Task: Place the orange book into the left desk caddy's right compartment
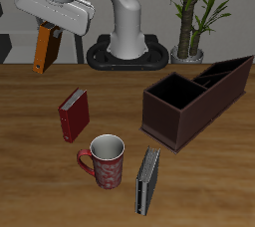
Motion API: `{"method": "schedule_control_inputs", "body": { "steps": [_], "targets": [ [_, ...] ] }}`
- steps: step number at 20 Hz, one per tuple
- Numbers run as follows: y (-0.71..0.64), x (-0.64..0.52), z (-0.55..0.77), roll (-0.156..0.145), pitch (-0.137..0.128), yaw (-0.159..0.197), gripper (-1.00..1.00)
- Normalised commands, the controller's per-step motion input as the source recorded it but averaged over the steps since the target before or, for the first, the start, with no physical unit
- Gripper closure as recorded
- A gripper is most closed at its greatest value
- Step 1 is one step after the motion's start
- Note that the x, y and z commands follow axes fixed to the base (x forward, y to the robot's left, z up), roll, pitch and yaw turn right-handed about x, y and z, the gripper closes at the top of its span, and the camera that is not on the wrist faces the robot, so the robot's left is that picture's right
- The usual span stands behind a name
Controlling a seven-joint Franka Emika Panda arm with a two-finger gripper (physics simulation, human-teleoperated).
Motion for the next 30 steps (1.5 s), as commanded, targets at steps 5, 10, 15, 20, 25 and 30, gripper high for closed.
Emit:
{"method": "schedule_control_inputs", "body": {
  "steps": [5,10,15,20,25,30],
  "targets": [
    [0.72,-0.33,0.29,0.046,-0.052,0.06,1.0],
    [0.46,-0.17,0.23,-0.011,-0.022,0.001,1.0],
    [0.36,0.04,0.2,0.016,-0.023,-0.028,1.0],
    [0.28,0.04,0.09,-0.005,-0.008,-0.072,1.0],
    [0.55,0.01,0.12,0.049,-0.013,-0.047,1.0],
    [0.49,-0.03,0.12,0.03,-0.005,-0.057,1.0]
  ]
}}
